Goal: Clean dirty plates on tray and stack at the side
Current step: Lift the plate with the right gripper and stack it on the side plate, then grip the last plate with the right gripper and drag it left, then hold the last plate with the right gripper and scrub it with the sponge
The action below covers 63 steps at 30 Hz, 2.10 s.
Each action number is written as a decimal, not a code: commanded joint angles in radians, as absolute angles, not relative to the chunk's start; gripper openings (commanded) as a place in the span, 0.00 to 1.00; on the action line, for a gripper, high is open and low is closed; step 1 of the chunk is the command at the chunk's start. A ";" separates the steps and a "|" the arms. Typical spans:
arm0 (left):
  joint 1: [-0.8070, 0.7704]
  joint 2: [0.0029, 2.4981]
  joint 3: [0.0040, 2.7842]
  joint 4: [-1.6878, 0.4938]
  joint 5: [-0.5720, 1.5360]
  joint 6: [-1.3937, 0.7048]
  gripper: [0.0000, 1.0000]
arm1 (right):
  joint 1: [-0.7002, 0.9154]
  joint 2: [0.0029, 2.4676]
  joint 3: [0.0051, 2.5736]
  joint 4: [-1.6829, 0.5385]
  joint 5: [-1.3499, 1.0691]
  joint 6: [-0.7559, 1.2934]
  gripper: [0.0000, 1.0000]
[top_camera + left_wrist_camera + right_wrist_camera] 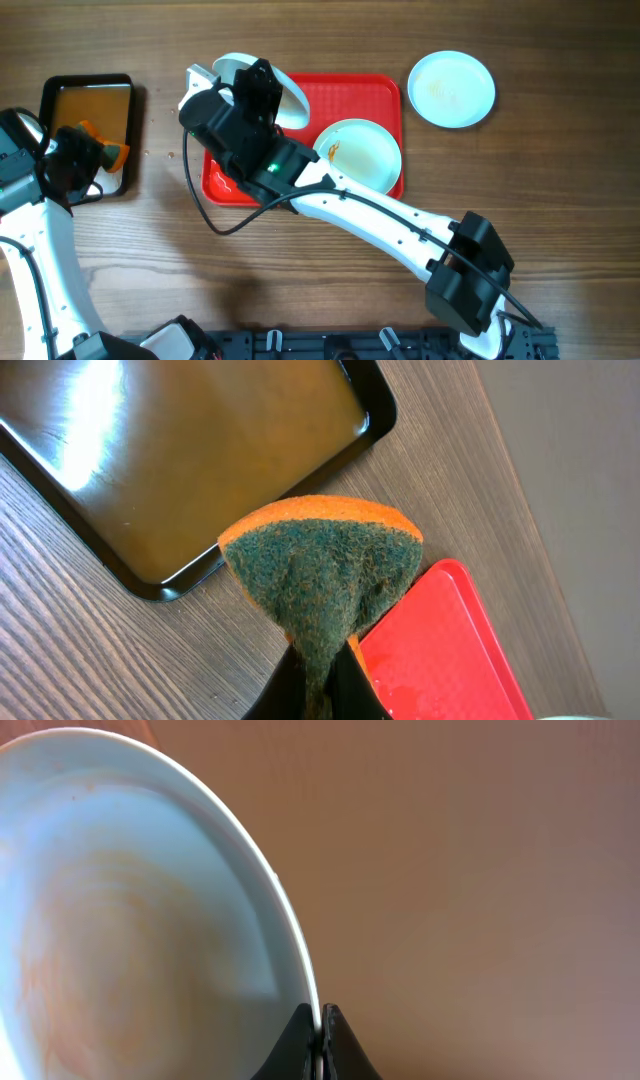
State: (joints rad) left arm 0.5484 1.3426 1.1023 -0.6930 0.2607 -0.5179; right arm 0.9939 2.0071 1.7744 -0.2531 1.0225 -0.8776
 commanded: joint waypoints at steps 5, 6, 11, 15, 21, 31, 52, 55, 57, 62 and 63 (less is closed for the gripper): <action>0.552 1.345 1.097 -0.692 0.281 -0.502 0.04 | 0.785 1.977 1.794 -0.537 0.717 0.071 0.04; 0.552 1.345 1.096 -0.691 0.280 -0.502 0.04 | 0.691 1.963 1.794 -0.625 0.519 0.289 0.04; 0.552 1.345 1.079 -0.683 0.281 -0.502 0.04 | 0.178 1.958 1.773 -0.728 -0.068 0.630 0.04; 0.552 1.351 1.062 -0.657 0.324 -0.503 0.04 | -0.061 1.960 1.730 -0.776 -0.013 0.628 0.04; 0.531 1.375 1.062 -0.643 0.359 -0.502 0.04 | -0.170 1.964 1.520 -0.606 0.006 0.630 0.46; 0.478 1.375 1.062 -0.640 0.359 -0.477 0.04 | 0.083 1.964 1.503 -0.669 -0.465 0.029 0.63; 0.419 1.375 1.062 -0.640 0.360 -0.449 0.04 | 0.345 2.074 1.401 -0.873 -0.197 0.218 0.26; 0.374 1.375 1.062 -0.645 0.378 -0.448 0.04 | 0.364 2.074 1.401 -0.791 -0.205 0.247 0.23; 0.295 1.375 1.062 -0.645 0.378 -0.398 0.04 | 0.389 2.074 1.401 -0.748 -0.204 0.245 0.23; 0.085 1.380 1.057 -0.647 0.377 -0.396 0.04 | 0.410 2.120 1.400 -0.739 -0.204 0.296 0.22; 0.057 1.385 1.057 -0.647 0.377 -0.396 0.04 | 0.410 2.128 1.400 -0.743 -0.204 0.300 0.21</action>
